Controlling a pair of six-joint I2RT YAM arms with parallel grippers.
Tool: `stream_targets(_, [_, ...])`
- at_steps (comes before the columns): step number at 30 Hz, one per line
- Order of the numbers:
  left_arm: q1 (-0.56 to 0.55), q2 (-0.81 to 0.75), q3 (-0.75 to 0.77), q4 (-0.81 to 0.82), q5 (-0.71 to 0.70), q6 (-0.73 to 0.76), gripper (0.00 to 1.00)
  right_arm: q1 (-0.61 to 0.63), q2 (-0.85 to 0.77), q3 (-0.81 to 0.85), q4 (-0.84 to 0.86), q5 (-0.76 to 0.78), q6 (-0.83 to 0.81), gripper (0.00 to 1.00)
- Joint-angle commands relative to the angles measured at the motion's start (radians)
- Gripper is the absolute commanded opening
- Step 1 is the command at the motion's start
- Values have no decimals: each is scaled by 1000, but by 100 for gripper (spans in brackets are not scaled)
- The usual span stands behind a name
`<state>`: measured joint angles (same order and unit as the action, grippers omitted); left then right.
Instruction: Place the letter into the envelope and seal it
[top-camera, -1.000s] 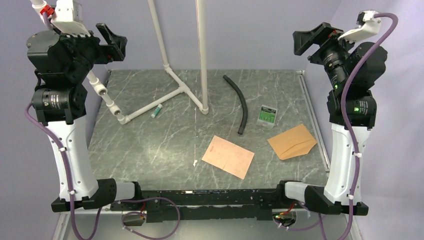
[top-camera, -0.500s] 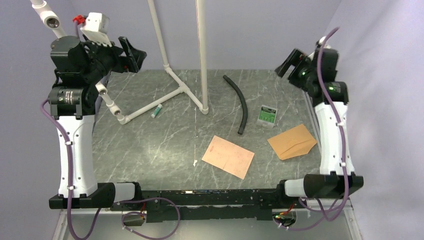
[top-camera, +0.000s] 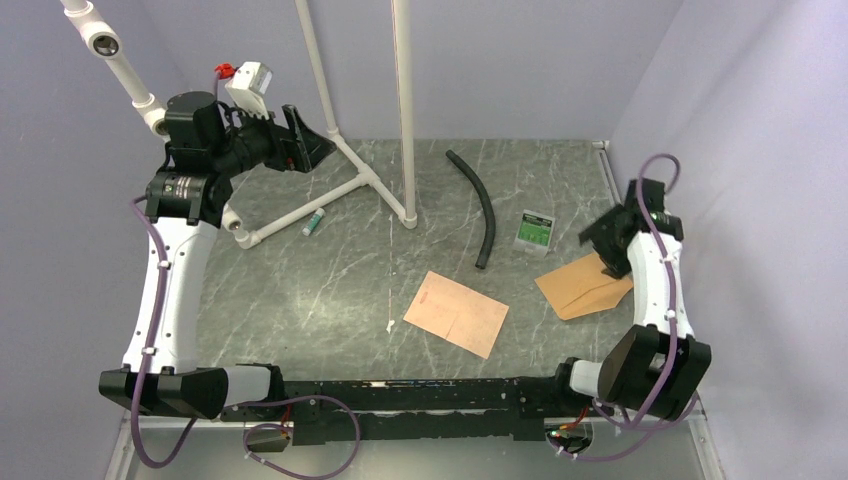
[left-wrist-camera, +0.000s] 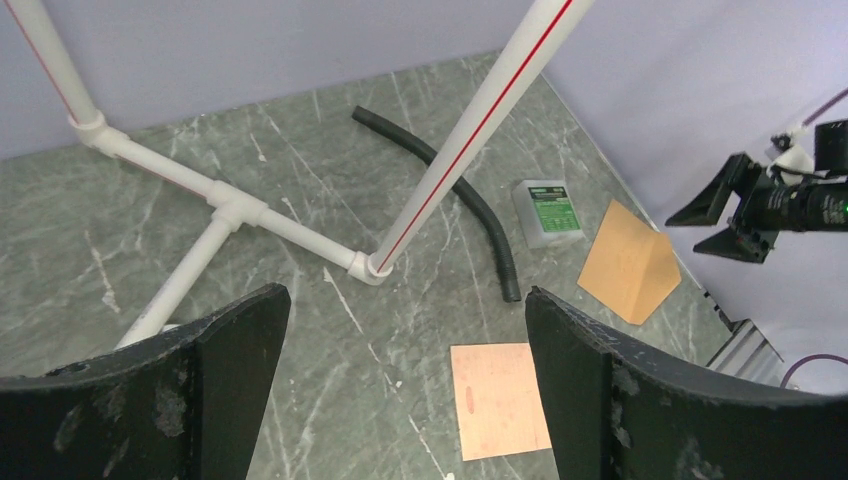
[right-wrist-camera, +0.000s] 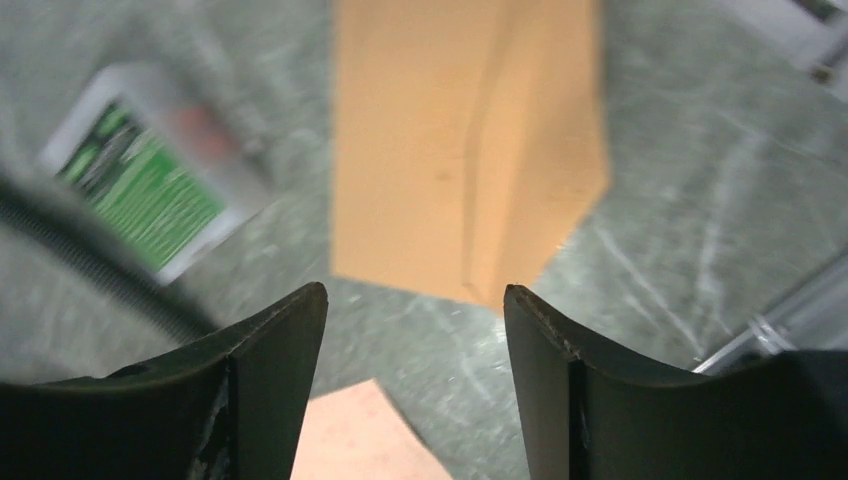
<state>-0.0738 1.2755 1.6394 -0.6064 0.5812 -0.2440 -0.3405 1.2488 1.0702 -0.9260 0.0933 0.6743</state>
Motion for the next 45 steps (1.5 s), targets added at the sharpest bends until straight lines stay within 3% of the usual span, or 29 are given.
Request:
stream_targets(1, [-20, -31, -23, 53, -6, -20, 93, -48, -105, -110, -1, 205, 102, 67])
stream_targets(13, [-77, -3, 14, 6, -108, 22, 93, -124, -226, -338, 112, 263, 169, 64])
stream_targets(31, [-112, -7, 50, -38, -193, 69, 93, -195, -92, -482, 471, 74, 95, 57])
stream_targets(36, [-113, -8, 48, -34, -195, 69, 93, -196, -64, -477, 488, 58, 78, 43])
stream_targets(39, [-113, -8, 45, -28, -192, 65, 93, -195, -57, -460, 464, 51, 74, 21])
stream_targets(45, [-113, -7, 35, -18, -187, 49, 93, -195, -113, -433, 399, -5, 64, 0])
